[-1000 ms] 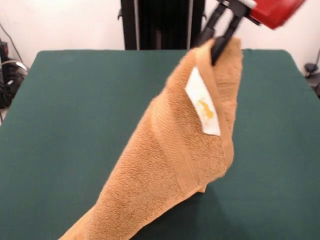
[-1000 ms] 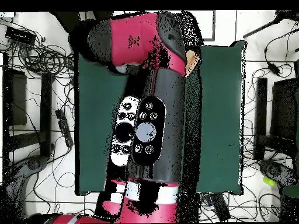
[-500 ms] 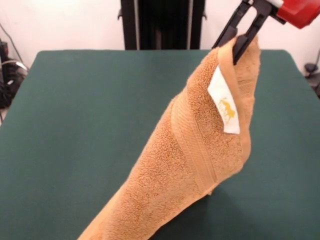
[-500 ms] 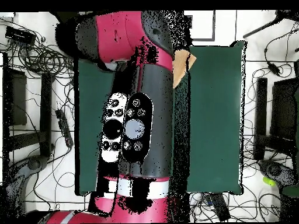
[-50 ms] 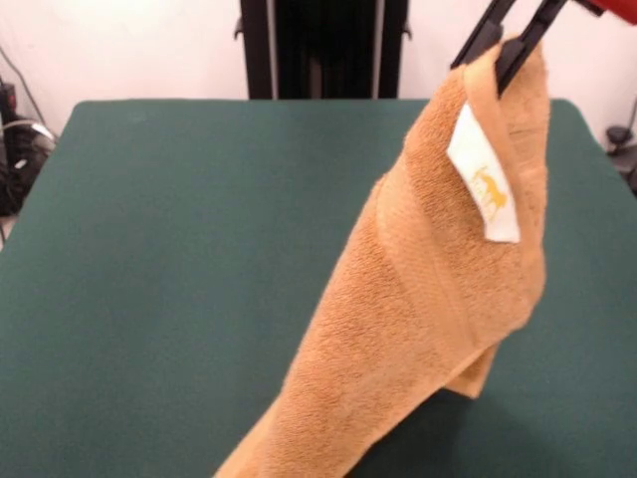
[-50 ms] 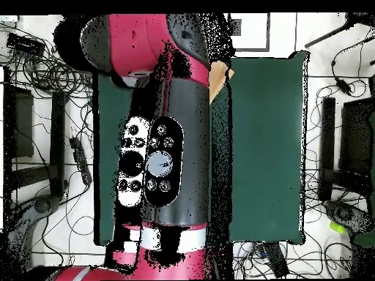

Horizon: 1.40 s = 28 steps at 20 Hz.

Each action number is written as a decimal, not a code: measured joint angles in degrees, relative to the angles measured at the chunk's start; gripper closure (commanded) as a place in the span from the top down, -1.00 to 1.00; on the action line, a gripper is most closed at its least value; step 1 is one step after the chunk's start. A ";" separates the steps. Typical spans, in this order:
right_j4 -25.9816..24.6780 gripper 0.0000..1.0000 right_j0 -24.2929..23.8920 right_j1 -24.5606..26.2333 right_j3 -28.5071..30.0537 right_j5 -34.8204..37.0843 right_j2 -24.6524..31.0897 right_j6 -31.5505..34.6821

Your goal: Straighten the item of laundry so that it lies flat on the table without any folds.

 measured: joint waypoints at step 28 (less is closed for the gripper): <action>8.72 -1.00 2.30 -18.62 9.11 -3.78 0.64 0.00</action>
